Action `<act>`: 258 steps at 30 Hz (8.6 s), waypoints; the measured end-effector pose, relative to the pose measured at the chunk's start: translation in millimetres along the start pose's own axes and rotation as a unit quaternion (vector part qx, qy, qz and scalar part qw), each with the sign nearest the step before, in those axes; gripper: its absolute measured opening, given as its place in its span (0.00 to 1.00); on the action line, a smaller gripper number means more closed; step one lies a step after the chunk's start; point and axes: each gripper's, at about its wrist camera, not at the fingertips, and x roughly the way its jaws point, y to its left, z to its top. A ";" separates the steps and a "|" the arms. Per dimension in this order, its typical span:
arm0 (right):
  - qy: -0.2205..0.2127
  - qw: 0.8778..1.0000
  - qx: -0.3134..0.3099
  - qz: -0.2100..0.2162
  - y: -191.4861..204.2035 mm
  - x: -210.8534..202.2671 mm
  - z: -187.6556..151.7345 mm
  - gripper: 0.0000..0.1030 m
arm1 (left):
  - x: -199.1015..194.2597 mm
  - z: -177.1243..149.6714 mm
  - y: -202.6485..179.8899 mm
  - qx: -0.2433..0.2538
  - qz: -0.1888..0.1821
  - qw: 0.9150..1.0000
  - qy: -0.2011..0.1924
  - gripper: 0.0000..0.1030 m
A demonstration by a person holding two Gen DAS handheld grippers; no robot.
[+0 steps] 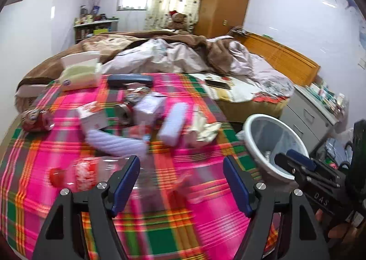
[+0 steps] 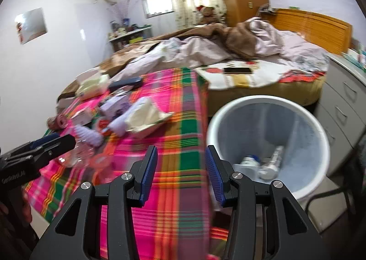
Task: Collect trash
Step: 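Move both tools back over the plaid cloth toward the remaining trash, then grasp the clear plastic cup with the right tool while the left tool grasps the Coca-Cola bottle, then carry the cup and bottle over the white bin and release both, then move both tools back to the cloth toward the juice box and cloth bag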
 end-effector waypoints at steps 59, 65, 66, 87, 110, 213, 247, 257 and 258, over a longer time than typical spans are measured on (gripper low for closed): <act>0.090 0.992 -0.067 0.051 58.4 62.7 -12.6 0.29 | 74.5 -5.8 87.1 -0.184 0.022 0.975 0.126 0.85; 0.086 0.993 -0.058 0.054 49.7 58.2 -12.7 0.29 | 79.3 -10.9 77.9 -0.138 0.045 0.978 0.149 0.85; 0.086 0.993 -0.058 0.055 49.3 57.8 -12.6 0.29 | 76.3 -11.8 79.2 -0.140 0.048 0.978 0.146 0.85; 0.082 0.993 -0.061 0.064 51.6 55.6 -13.9 0.29 | 63.0 -23.2 90.3 -0.132 0.058 0.980 0.141 0.68; 0.030 0.997 -0.042 0.057 39.1 20.4 -0.4 0.29 | 12.8 -9.7 47.9 -0.068 0.043 0.994 0.068 0.66; 0.036 0.999 0.027 0.000 2.6 46.5 32.1 0.56 | 36.7 29.2 52.7 -0.057 -0.003 0.998 0.023 0.74; 0.099 0.990 0.098 0.020 35.8 128.5 41.2 0.32 | 102.1 60.8 149.0 -0.136 0.028 0.988 0.065 0.82; 0.088 0.994 0.064 0.019 40.7 128.4 42.9 0.16 | 125.7 63.3 138.2 -0.121 0.061 0.987 0.088 0.82; 0.088 0.994 0.066 0.019 40.2 128.8 43.1 0.16 | 127.3 63.6 137.8 -0.116 0.070 0.987 0.088 0.82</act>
